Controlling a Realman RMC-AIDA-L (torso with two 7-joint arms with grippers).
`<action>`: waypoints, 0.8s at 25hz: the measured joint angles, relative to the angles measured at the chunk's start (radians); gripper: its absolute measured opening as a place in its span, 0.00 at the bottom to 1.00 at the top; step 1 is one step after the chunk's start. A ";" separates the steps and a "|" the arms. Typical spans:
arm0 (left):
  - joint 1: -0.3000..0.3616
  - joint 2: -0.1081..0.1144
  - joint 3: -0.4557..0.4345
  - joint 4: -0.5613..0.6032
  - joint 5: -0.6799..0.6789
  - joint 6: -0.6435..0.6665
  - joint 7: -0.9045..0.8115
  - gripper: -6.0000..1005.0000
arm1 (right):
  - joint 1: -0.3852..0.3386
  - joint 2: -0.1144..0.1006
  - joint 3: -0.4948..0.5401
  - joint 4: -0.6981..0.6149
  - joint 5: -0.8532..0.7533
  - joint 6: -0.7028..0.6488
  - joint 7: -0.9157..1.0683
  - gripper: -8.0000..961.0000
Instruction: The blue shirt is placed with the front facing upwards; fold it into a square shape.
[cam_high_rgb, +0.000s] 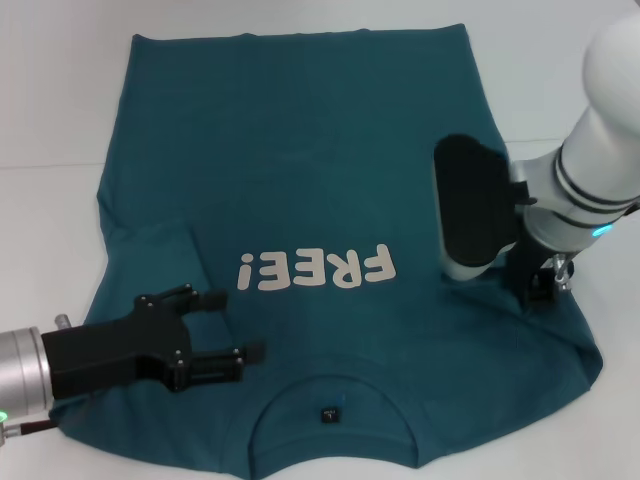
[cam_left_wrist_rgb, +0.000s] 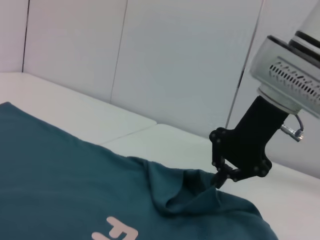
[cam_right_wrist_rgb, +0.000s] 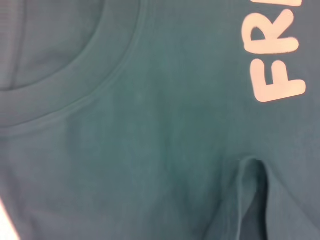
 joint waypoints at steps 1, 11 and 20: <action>0.000 0.000 0.000 -0.002 -0.003 0.003 0.000 0.91 | 0.001 0.000 0.014 -0.012 0.000 -0.017 -0.010 0.01; -0.005 0.000 0.000 -0.006 -0.012 0.009 -0.001 0.91 | 0.026 0.010 0.106 -0.075 0.001 -0.156 -0.099 0.01; -0.005 0.000 0.000 -0.010 -0.012 0.007 -0.002 0.91 | 0.071 0.020 0.124 -0.079 0.002 -0.202 -0.134 0.01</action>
